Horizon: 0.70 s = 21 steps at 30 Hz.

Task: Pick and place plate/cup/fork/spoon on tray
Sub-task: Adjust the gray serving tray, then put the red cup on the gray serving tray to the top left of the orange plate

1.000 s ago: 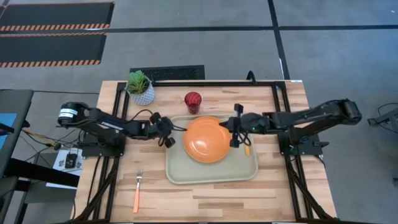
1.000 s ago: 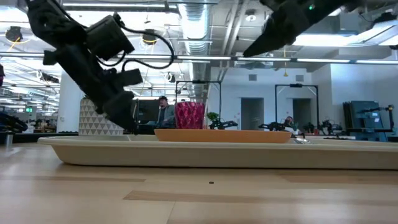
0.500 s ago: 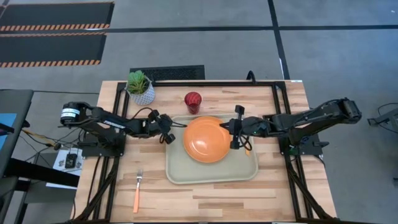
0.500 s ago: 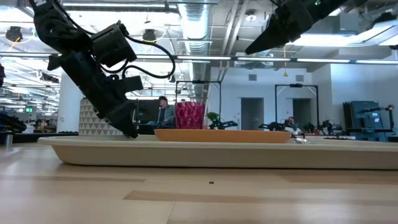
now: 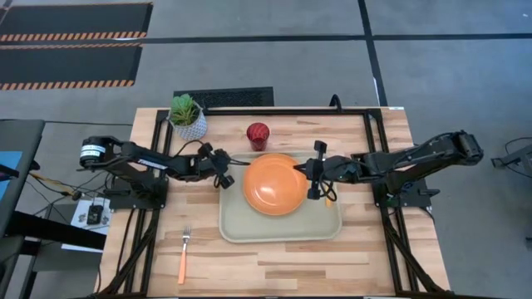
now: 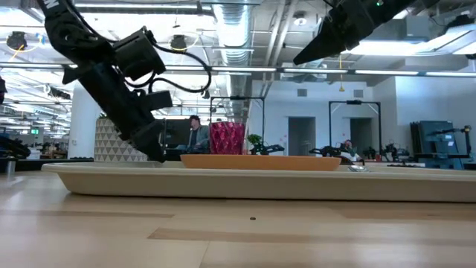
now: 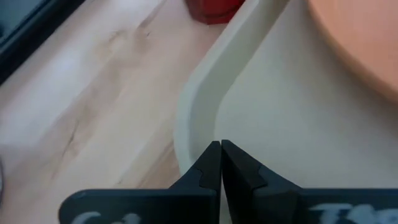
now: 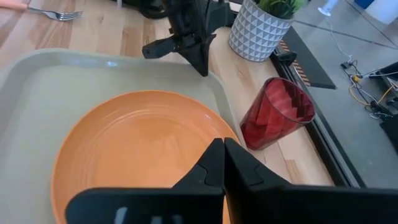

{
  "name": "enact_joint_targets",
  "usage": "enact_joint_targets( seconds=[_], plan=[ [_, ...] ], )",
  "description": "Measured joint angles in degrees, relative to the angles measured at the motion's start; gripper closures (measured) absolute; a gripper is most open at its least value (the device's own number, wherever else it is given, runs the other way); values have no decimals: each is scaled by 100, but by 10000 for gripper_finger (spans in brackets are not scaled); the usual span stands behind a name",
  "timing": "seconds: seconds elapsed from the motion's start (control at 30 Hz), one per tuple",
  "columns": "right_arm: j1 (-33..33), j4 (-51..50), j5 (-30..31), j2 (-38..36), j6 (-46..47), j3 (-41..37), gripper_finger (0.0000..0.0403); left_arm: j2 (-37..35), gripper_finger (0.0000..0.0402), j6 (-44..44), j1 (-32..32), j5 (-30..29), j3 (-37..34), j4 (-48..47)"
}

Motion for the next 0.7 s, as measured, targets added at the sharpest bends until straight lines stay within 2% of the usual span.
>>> enact_joint_targets(
  seconds=[0.2,0.33,0.47,0.6,0.7],
  plan=[
    [0,-36,-4,0,2,0,391,-585,401,429,-76,576,421,-156],
    [0,-42,-5,0,2,0,390,-722,401,644,53,1457,966,-443],
    [0,-46,-6,2,4,2,387,-554,385,1201,105,1494,1668,-849],
    [12,-70,-9,2,3,4,390,-246,338,1923,122,1439,2285,-1102],
    [13,-75,-28,2,4,4,391,63,296,2499,121,1154,2602,-1095]
  ],
)
